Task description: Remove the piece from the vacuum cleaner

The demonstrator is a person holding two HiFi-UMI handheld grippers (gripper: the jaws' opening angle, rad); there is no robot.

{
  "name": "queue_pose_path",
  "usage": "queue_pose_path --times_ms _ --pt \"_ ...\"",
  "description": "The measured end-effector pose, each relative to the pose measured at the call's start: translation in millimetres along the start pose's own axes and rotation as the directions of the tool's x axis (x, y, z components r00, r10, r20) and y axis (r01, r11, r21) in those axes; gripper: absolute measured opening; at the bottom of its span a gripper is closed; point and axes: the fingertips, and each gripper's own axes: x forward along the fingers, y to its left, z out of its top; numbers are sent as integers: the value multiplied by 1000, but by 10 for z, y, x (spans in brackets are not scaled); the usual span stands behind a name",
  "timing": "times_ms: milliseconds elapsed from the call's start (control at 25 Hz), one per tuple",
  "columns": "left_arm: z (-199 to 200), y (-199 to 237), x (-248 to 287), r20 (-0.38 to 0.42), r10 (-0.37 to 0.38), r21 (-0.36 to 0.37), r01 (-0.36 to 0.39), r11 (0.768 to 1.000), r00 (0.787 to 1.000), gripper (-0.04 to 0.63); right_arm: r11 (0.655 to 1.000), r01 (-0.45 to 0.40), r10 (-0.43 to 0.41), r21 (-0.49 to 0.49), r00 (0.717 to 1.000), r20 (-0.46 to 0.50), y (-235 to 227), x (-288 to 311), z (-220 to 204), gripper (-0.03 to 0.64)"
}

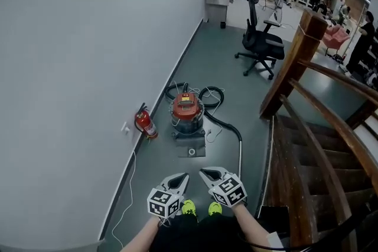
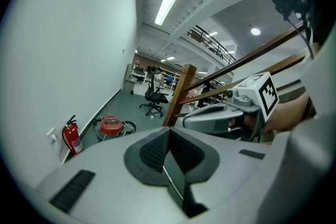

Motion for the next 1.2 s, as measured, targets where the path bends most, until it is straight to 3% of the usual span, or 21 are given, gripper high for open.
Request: queue_pose_path --times_ms 200,1200 --pt "39 -109 44 0 -9 76 9 997 1000 9 998 -5 5 -59 1000 -3 54 6 2 14" --pt "124 -108 79 2 -60 104 60 993 998 9 996 -33 32 -78 999 -11 175 45 28 14"
